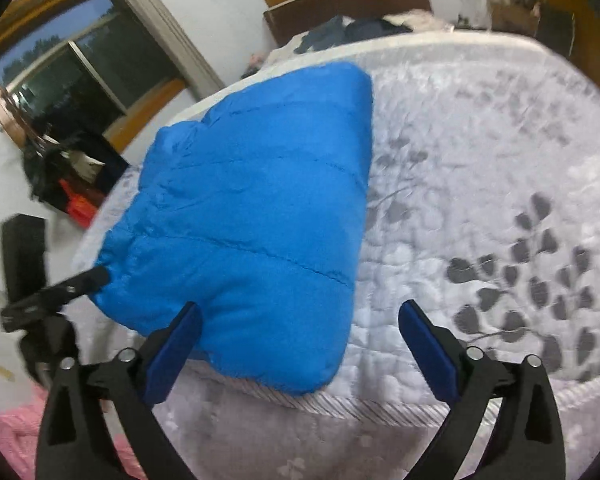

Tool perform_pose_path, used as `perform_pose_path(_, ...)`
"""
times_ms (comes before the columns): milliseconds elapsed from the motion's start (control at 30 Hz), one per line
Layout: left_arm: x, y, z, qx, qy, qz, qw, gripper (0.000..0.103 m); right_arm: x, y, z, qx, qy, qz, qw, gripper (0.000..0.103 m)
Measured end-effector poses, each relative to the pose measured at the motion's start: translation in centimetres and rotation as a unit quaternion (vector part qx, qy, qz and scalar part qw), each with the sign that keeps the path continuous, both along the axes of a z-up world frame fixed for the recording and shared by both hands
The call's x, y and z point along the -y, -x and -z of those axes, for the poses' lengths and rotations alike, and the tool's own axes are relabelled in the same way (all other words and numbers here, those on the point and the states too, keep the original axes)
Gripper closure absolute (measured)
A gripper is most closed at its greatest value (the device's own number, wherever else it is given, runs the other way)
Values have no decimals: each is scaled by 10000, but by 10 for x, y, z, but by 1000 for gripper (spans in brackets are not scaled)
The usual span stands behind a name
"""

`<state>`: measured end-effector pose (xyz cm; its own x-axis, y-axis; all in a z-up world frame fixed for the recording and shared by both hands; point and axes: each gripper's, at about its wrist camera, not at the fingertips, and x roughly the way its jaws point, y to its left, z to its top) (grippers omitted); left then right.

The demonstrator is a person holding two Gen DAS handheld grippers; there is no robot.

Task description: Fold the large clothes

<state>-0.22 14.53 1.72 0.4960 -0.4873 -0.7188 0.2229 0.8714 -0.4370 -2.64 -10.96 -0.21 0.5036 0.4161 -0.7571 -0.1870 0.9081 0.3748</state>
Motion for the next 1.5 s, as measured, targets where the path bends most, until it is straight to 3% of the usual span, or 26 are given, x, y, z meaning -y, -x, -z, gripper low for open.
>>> perform_pose_path(400, 21, 32, -25, 149, -852, -358, 9956, 6, -25, 31, -25, 69, 1249, 502, 9909, 4)
perform_pose_path(767, 28, 42, -24, 141, -1120, -598, 9918, 6, -29, 46, -36, 150, 1023, 541, 9932, 4)
perform_pose_path(1033, 32, 52, -28, 105, -1276, -732, 9891, 6, -42, 50, -35, -21, 1434, 476, 9885, 4)
perform_pose_path(1500, 32, 61, -30, 136, -1507, -943, 9840, 6, -45, 57, -38, 50, 1437, 596, 9878, 4)
